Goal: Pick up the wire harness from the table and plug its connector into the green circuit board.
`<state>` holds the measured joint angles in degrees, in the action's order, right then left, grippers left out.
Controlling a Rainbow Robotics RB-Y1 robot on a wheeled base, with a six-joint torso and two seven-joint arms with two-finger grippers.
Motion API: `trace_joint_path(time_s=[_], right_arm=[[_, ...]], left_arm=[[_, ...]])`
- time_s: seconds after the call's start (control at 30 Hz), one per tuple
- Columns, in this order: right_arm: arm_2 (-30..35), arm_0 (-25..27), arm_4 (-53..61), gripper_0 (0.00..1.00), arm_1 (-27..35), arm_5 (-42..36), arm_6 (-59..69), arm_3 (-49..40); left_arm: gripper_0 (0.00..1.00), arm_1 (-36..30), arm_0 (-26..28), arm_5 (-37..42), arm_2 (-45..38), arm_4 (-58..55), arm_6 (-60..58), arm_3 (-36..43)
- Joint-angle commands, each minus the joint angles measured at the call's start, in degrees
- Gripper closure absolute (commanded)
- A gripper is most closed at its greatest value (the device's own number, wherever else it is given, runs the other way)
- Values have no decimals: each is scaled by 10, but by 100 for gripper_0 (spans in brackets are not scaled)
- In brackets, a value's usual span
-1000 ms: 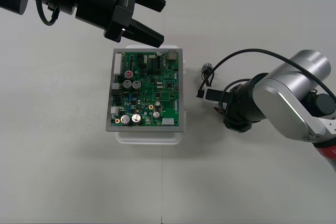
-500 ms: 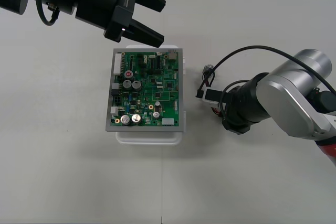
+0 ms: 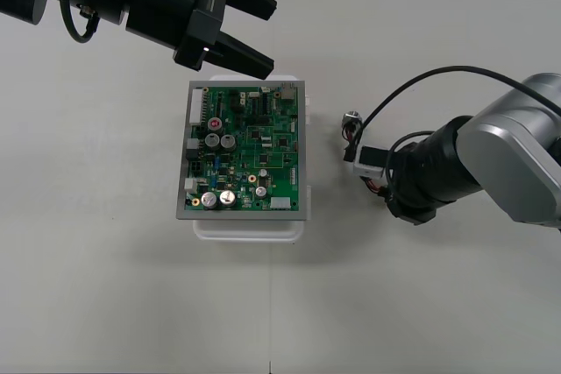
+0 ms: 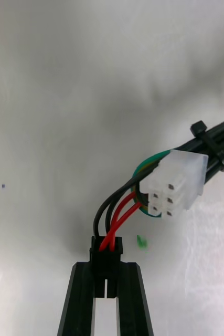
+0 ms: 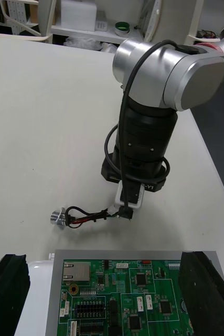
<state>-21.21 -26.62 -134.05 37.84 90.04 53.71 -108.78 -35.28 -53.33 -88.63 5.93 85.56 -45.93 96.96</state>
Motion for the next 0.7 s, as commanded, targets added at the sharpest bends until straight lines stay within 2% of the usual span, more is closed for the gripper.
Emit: trace_joint_path(time_s=[0.03, 0.2, 0.37, 0.7], right_arm=[[25, -23, 34, 100, 47, 0, 10, -18], [35, -47, 60, 100, 63, 0, 10, -18], [47, -48, 74, 100, 70, 0, 5, -18], [72, -57, 184, 100, 123, 0, 4, -18]], left_arm=[[17, 9, -28, -14, 1, 2, 10, 17], [17, 9, -28, -14, 1, 2, 10, 17], [17, 9, -28, -14, 1, 2, 10, 17], [17, 9, -28, -14, 1, 2, 10, 17]])
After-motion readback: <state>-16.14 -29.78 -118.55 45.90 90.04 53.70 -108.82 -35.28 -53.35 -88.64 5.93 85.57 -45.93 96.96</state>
